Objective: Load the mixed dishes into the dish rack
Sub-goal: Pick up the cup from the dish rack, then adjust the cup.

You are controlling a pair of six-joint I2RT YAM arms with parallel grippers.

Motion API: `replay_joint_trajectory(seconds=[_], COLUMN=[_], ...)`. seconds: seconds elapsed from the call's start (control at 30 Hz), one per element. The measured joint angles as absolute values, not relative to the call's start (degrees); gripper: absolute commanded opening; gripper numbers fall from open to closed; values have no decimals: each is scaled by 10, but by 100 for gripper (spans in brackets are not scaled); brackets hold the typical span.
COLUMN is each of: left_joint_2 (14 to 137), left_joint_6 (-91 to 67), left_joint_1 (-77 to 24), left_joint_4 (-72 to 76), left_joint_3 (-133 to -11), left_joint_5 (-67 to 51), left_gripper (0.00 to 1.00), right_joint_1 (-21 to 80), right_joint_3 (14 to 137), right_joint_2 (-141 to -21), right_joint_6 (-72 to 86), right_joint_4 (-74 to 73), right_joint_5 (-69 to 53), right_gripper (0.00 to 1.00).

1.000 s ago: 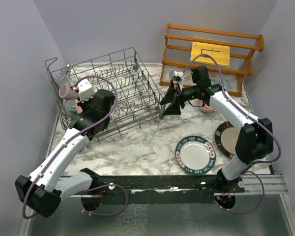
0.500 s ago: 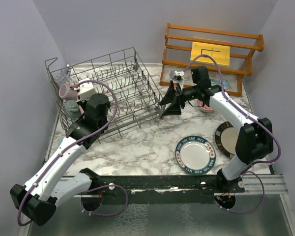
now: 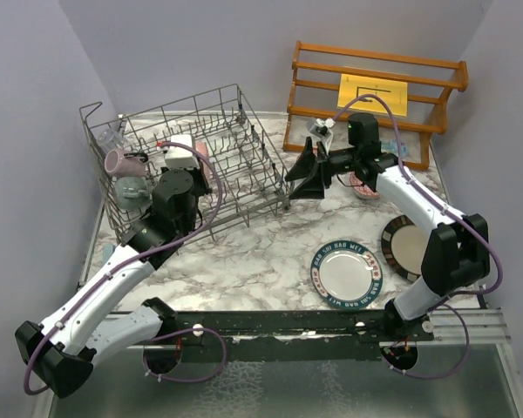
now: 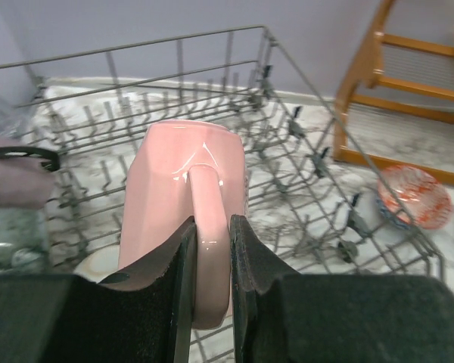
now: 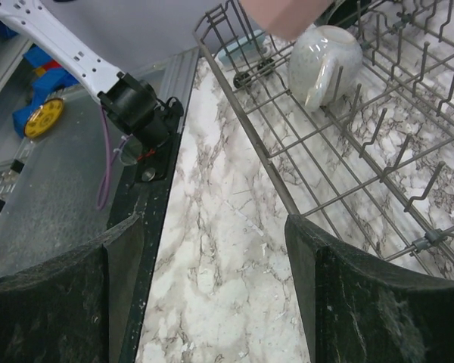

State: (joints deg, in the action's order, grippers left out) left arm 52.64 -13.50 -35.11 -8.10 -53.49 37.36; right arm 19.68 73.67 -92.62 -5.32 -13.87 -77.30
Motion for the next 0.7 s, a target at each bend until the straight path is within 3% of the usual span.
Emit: replay_joint_trajectory(seconds=[0.5, 0.7], left_joint_2=[582, 612], left_joint_6=[-124, -115], left_joint_1=[-541, -608], left_joint_4=[53, 134], left_joint_3=[-533, -495], left_joint_5=[269, 261], left_gripper=[0, 0], right_joint_1=[116, 45], right_joint_3=[673, 631], right_joint_2=[-837, -799], right_joint_6=[49, 53], right_joint_4=[-41, -38], right_joint_5=[-786, -789], right_gripper=[79, 88])
